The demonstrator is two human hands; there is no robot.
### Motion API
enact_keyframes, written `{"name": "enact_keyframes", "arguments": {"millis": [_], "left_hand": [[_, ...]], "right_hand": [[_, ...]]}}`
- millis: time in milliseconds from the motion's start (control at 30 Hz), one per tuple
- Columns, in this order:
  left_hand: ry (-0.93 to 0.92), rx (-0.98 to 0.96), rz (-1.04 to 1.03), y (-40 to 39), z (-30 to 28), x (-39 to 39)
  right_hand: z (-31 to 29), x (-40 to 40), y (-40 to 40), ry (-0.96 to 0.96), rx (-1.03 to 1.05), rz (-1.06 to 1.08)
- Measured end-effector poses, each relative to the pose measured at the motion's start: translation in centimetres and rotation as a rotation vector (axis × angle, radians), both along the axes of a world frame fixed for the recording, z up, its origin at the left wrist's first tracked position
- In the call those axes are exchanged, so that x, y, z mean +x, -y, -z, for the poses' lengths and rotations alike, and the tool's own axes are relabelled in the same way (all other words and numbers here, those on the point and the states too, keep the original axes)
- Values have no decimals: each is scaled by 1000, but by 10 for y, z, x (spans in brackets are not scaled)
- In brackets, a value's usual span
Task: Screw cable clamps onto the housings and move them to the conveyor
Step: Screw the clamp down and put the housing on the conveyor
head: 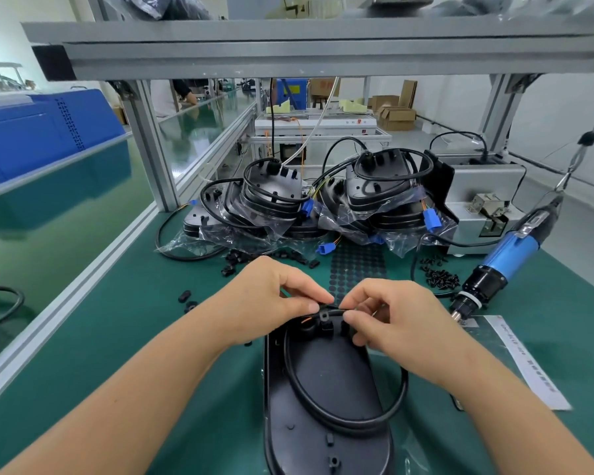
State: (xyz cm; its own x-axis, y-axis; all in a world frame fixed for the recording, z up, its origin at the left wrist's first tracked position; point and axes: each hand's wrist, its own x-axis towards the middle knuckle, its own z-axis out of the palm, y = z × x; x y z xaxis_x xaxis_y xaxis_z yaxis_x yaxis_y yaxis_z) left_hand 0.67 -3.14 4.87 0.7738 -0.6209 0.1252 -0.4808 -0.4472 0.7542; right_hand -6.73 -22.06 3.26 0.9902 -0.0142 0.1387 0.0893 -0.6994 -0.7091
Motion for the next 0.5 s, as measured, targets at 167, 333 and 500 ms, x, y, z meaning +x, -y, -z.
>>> {"name": "enact_keyframes", "arguments": {"millis": [167, 333, 500], "left_hand": [[-57, -27, 6, -2, 1, -1], [-183, -68, 5, -4, 1, 2], [-188, -39, -25, 3, 2, 5]], "right_hand": [[3, 0, 0, 4, 23, 10], [8, 2, 0, 25, 41, 13], [15, 4, -2, 45, 50, 30]]}}
